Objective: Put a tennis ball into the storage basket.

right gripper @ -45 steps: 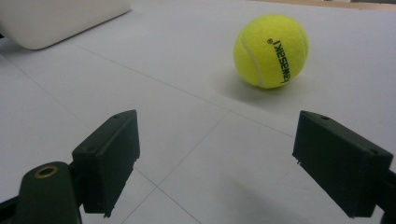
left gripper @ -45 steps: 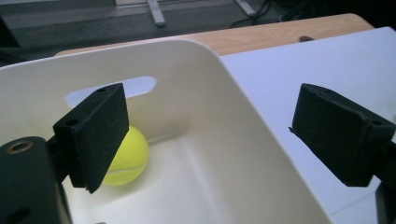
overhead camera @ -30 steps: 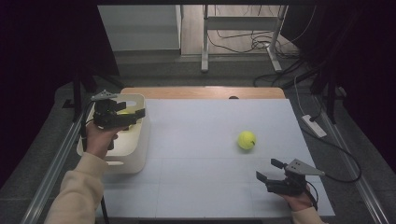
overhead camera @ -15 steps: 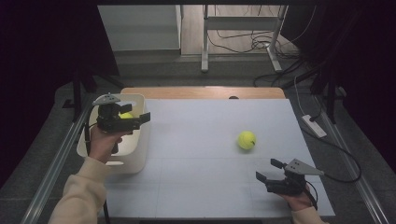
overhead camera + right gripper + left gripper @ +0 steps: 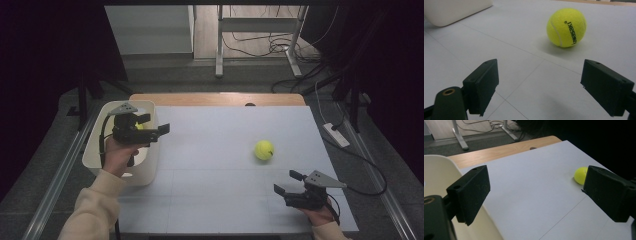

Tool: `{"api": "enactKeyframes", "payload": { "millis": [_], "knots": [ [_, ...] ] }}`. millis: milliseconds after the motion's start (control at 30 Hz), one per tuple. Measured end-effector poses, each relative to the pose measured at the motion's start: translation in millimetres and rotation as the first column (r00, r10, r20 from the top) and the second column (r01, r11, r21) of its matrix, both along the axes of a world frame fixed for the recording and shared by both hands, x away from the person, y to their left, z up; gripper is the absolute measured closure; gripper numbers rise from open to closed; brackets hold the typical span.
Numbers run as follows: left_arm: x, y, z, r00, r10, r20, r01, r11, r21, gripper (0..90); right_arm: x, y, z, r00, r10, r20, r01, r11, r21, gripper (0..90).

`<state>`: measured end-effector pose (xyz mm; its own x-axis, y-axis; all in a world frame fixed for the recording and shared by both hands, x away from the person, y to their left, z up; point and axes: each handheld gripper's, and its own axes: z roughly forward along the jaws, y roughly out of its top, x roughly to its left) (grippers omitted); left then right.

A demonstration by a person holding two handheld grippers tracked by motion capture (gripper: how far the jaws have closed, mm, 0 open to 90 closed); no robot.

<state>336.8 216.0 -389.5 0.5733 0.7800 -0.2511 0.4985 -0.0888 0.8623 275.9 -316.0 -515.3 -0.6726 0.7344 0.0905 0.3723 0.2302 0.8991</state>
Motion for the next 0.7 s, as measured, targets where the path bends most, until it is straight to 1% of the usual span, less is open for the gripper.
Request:
{"api": "enactKeyframes", "payload": {
  "millis": [67, 133, 200, 333, 500, 600, 700],
  "knots": [
    [-1.7, -3.5, 1.6, 0.9996, -0.021, 0.018, 0.021, 0.9997, -0.012, 8.1, 0.0, 0.2, -0.1, 1.0, 0.002, 0.0, -0.002, 1.0, -0.001, 14.7],
    [-2.1, -4.8, 2.3, 0.9993, -0.028, 0.023, 0.029, 0.9995, -0.016, 8.1, 0.0, 0.3, -0.1, 1.0, 0.002, 0.001, -0.002, 1.0, -0.002, 14.7],
    [-3.8, -8.4, 4.5, 0.9984, -0.045, 0.033, 0.046, 0.9985, -0.031, 8.5, -0.1, 0.4, -0.1, 1.0, 0.003, 0.002, -0.003, 1.0, -0.003, 14.7],
    [-6.7, -13.4, 5.9, 0.9974, -0.06, 0.041, 0.061, 0.9978, -0.027, 8.7, -0.1, 0.5, -0.1, 1.0, 0.004, 0.002, -0.004, 1.0, -0.003, 14.7],
    [-9.7, -20.1, 6.3, 0.9964, -0.075, 0.039, 0.076, 0.9968, -0.026, 8.7, -0.8, 0.4, 0.3, 1.0, 0.006, 0.004, -0.006, 1.0, -0.004, 14.8],
    [-10.1, -23.3, 6.8, 0.9958, -0.085, 0.036, 0.086, 0.9957, -0.035, 8.8, -1.0, 0.2, 0.7, 1.0, 0.005, 0.006, -0.005, 1.0, -0.002, 14.8],
    [-11.1, -26.7, 7.4, 0.9955, -0.089, 0.032, 0.09, 0.9954, -0.031, 9.0, -0.3, 0.0, 0.5, 1.0, 0.003, 0.006, -0.003, 1.0, 0.001, 14.8]
  ]
}}
